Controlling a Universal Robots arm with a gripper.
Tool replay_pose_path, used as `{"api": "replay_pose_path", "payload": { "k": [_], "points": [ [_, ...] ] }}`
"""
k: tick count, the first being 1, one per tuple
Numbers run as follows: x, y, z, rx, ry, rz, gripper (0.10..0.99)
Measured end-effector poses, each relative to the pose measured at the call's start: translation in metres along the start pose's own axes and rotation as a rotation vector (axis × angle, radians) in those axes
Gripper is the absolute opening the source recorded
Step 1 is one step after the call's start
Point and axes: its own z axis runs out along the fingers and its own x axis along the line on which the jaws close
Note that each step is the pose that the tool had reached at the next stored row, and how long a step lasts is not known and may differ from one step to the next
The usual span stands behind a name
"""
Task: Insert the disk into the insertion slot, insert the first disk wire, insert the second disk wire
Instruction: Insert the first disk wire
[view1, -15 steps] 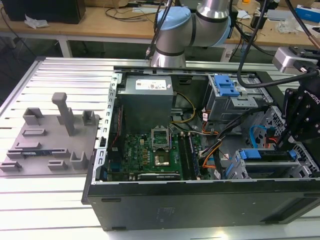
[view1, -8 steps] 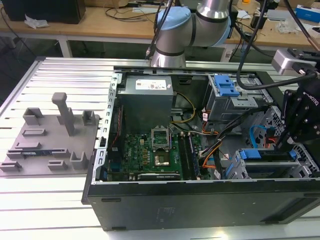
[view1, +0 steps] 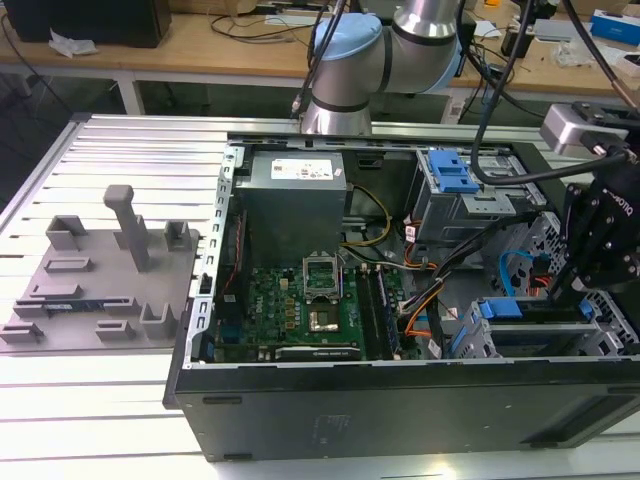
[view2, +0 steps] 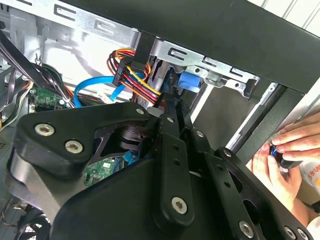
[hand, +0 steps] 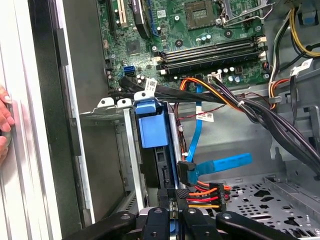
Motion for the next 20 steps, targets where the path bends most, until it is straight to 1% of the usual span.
{"api": "replay_pose_path", "payload": {
  "k": [9,10,11,13,20],
  "points": [
    [-0.0001,0.0000,0.0009,0.000,-0.0006,0.000,0.165],
    [0.0000,0.0000,0.0000,-0.001,-0.0016,0.000,0.165],
    [0.0006,0.0001,-0.0045,0.000,0.0003,0.000,0.165],
    [0.0011,0.0002,-0.0087,0.000,0.0014,0.000,0.165],
    [0.0012,0.0002,-0.0092,0.001,0.0017,-0.004,0.165]
  ]
}}
